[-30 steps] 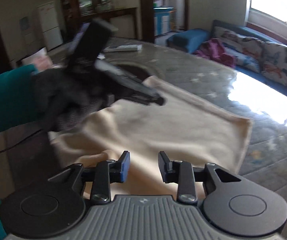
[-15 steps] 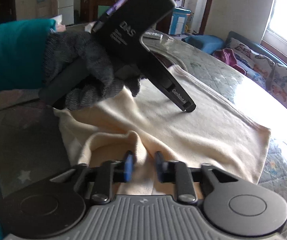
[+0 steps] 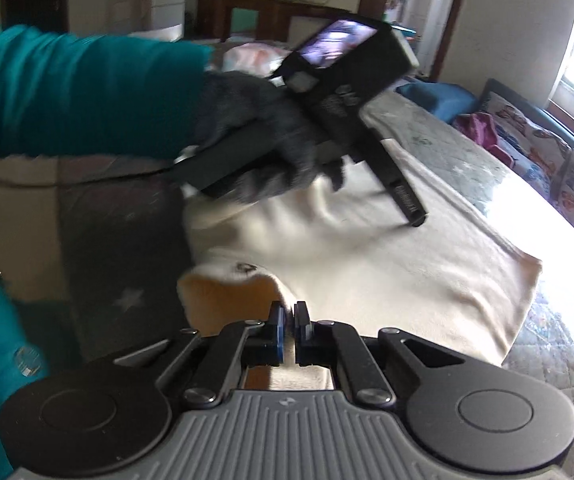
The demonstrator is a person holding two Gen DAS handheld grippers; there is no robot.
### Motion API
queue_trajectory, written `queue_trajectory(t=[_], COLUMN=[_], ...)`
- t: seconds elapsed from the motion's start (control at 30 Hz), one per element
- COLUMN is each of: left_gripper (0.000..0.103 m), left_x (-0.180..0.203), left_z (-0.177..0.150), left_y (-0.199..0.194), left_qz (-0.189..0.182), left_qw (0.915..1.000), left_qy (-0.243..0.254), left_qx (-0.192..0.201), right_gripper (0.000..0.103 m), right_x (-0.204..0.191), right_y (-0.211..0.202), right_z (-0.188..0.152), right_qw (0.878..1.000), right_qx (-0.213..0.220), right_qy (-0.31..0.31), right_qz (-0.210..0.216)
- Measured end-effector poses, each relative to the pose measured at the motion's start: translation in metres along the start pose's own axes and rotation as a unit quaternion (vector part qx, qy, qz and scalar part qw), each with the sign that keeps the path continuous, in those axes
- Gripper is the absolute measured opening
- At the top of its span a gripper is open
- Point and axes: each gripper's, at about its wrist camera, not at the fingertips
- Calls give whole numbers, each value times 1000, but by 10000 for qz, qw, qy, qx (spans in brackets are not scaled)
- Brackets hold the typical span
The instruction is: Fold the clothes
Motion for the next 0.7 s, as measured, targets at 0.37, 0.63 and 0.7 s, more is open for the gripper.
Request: queue_trajectory(t=[0.37,0.63,0.7], left_gripper=[49,48,48], left_x=[3,38,50], left_z=[-7,-35,-46], left_y=[-27,-75,-82], left_qz=[-41,-382,-477], left_qw=[9998,9975,9967], left_qy=[10,369,434], left_qx=[211,474,496], right_gripper=[10,12,12], right_x=[-12,25,41], right_y=[1,-36,-41], right_z=[-17,-26,-34], right_qw=[9991,9912,9841], right_qx=[-261,176,275], right_qy=[256,1291,1669], right_qz=[200,-214,-540])
Point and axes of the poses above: each gripper's, at about its wrist camera, not at the fingertips, and y roughly the way its jaws point, x to its right, z to its top, and after that the axes turned 12 degrees about y, right-handed
